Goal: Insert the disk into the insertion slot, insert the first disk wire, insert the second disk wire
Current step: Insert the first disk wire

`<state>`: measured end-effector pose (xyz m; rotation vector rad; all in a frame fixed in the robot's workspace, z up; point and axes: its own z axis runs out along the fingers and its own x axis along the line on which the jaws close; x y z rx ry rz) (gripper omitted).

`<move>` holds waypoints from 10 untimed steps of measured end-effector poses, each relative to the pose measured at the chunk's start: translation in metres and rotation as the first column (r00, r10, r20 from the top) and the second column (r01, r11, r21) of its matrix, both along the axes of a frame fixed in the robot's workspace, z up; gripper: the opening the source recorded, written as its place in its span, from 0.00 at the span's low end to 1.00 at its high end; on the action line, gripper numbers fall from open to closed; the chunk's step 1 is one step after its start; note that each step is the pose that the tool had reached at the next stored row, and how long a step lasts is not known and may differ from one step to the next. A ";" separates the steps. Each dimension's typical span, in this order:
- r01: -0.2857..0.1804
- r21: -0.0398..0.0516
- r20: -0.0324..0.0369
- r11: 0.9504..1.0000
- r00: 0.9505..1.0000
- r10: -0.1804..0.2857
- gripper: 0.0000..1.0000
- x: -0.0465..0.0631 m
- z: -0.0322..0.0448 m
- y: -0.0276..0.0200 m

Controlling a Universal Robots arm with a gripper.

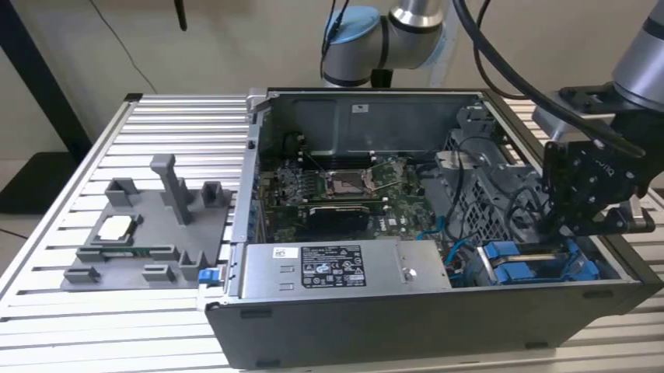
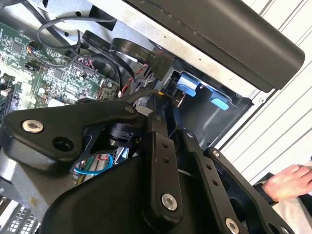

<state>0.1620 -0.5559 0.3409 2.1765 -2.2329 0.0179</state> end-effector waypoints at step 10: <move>0.000 0.003 -0.001 1.000 1.000 0.000 0.19 0.000 -0.0014 -0.0003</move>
